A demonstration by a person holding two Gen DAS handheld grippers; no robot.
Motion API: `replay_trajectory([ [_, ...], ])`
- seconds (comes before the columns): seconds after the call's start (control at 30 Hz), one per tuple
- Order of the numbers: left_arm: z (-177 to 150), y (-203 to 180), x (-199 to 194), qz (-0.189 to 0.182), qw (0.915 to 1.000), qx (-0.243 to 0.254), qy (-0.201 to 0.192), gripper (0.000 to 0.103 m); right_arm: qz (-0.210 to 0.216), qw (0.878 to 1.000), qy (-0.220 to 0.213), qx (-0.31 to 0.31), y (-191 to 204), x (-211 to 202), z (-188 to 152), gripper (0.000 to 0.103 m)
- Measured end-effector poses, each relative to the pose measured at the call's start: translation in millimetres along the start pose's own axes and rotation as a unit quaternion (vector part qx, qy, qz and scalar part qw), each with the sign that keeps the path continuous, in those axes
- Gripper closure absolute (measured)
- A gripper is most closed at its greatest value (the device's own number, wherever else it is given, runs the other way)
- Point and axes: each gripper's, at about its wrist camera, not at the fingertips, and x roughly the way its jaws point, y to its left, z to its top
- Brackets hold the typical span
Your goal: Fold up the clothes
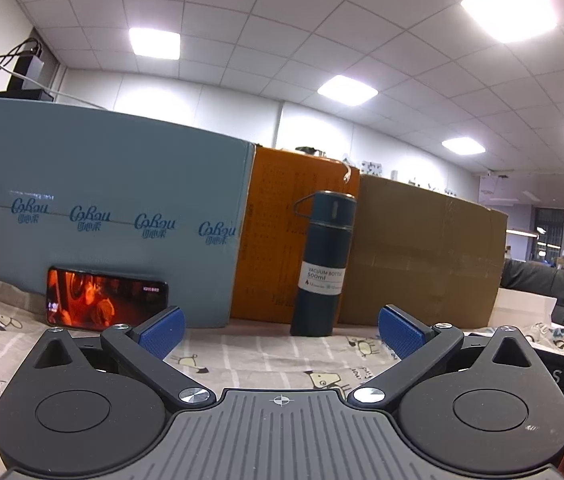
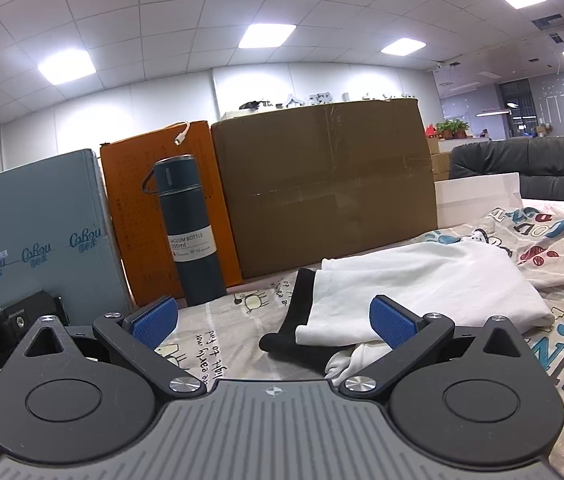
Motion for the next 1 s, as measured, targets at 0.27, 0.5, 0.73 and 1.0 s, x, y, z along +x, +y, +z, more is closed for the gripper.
replay_trajectory([
  [0.27, 0.9, 1.7, -6.3, 0.005, 0.9999, -0.002, -0.009, 0.0, -0.011, 1.0, -0.008, 0.001, 2.3, 1.4, -1.4, 0.0],
  [0.5, -1.4, -1.7, -7.2, 0.007, 0.9999, 0.003, -0.014, 0.0, 0.008, 1.0, -0.013, 0.015, -4.5, -2.3, -1.2, 0.0],
  [0.73, -2.2, -1.1, -7.6, 0.009, 0.9998, 0.002, -0.015, 0.0, 0.006, 1.0, -0.01, 0.013, -2.0, -0.5, -2.7, 0.0],
  [1.0, -2.6, -2.3, -8.6, 0.01, 0.9998, 0.003, -0.018, 0.0, 0.002, 1.0, -0.014, 0.019, -4.5, -1.0, -3.3, 0.0],
])
